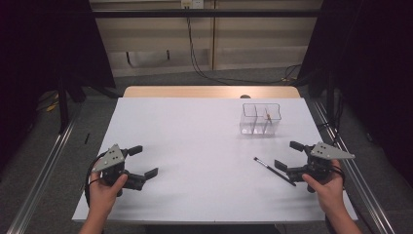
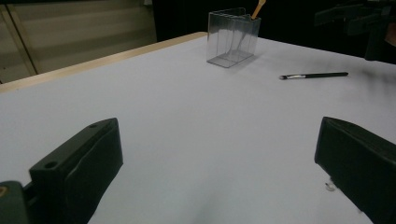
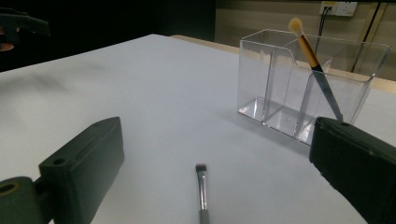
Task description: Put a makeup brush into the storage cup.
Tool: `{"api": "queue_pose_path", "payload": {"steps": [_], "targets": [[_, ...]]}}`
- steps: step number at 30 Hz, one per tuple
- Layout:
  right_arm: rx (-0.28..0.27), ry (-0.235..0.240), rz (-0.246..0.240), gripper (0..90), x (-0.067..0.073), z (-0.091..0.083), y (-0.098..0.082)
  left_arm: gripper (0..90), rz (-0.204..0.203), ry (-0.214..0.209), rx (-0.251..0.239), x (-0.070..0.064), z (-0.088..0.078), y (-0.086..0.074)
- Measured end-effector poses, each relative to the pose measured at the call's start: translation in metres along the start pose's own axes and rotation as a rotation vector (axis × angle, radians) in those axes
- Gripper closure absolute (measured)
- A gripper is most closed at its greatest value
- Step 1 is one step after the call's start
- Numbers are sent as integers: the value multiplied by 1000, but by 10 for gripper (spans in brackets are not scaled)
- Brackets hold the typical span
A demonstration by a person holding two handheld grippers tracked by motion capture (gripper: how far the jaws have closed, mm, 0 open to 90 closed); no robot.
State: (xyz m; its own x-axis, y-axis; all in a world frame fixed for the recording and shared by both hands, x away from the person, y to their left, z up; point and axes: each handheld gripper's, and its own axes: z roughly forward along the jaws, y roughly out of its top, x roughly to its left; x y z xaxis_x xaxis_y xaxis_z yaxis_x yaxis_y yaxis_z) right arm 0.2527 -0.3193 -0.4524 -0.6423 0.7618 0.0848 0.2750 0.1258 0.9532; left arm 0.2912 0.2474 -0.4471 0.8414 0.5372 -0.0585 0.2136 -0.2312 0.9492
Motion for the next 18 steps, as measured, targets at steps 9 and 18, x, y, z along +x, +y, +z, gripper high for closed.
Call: {"api": "queue_pose_path", "payload": {"steps": [9,18], "targets": [[35,2,4,19,-4,11,6,8,-2,2,-1,0,1,0],[70,10,6,19,-6,21,9,8,-3,1,-1,0,1,0]]}}
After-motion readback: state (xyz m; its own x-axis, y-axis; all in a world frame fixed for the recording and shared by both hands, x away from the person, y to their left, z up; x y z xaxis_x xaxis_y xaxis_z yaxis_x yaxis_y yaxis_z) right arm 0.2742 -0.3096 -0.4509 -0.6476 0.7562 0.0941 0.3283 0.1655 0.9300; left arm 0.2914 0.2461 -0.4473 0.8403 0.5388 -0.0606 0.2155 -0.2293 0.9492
